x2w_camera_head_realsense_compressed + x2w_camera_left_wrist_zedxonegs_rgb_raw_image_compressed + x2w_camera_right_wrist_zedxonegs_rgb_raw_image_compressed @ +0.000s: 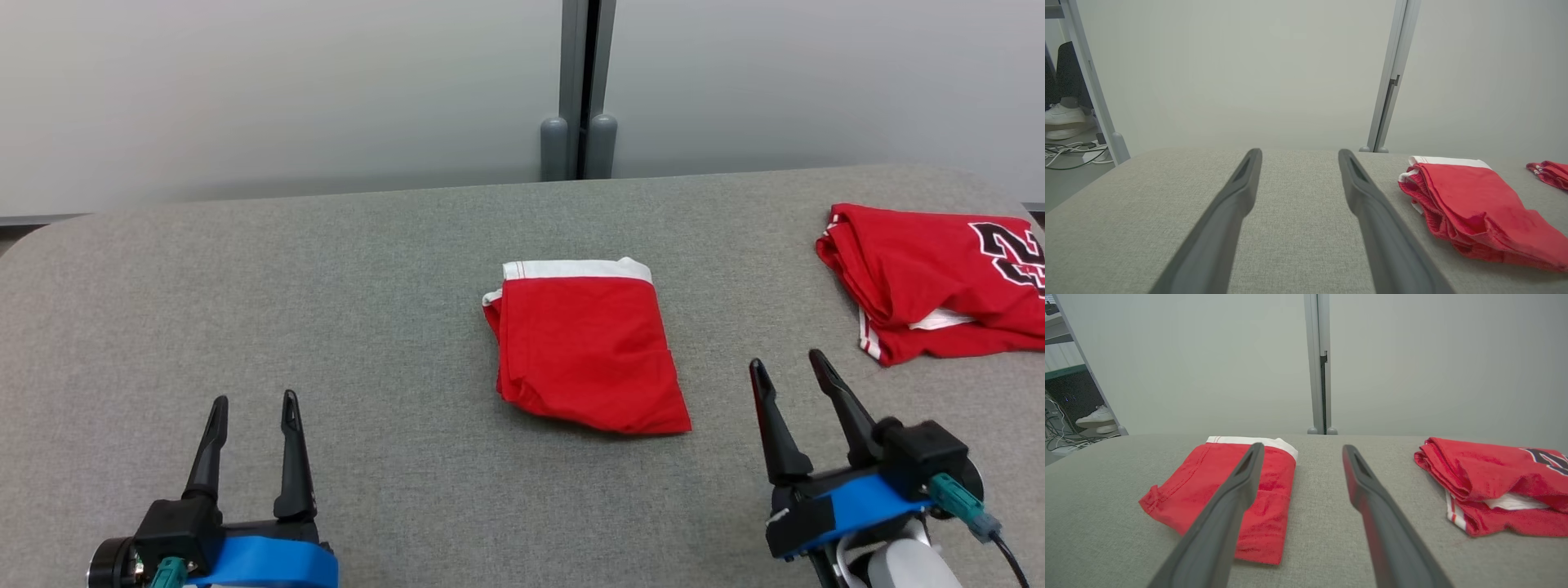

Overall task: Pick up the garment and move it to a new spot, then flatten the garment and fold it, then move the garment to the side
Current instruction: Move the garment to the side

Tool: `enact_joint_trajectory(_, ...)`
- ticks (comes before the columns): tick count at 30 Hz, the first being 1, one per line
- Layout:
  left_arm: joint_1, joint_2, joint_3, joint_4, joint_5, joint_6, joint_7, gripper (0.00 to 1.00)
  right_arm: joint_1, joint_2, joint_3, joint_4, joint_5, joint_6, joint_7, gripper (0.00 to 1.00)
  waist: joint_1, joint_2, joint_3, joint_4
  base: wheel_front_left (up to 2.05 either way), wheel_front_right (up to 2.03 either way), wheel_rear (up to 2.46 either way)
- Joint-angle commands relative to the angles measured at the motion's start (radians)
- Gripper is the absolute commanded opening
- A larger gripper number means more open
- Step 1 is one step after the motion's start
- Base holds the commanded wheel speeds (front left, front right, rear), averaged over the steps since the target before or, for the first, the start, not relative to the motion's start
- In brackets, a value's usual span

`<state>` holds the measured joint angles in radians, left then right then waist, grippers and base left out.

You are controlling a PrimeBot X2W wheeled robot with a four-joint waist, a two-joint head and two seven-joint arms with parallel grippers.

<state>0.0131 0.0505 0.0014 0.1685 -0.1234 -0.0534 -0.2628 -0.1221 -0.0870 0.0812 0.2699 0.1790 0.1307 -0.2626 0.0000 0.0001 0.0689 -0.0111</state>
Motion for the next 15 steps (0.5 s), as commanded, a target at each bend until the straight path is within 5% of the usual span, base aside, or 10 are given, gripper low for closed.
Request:
enact_joint_trajectory(1, -0.022, 0.000, -0.005, -0.002, -0.007, 0.003, -0.002, 1.00, -0.034, -0.010, 0.019, 0.016, 0.002, 0.000, 0.001, 1.00, 0.0000, -0.0001, 0.010, 0.010, 0.00, 0.00, 0.00)
enact_joint_trajectory(15, -0.086, 0.000, -0.062, 0.004, -0.037, 0.021, -0.002, 1.00, -0.378, -0.063, 0.103, 0.324, 0.014, 0.000, 0.070, 1.00, 0.0000, -0.0001, 0.114, 0.119, 0.00, 0.00, 0.00)
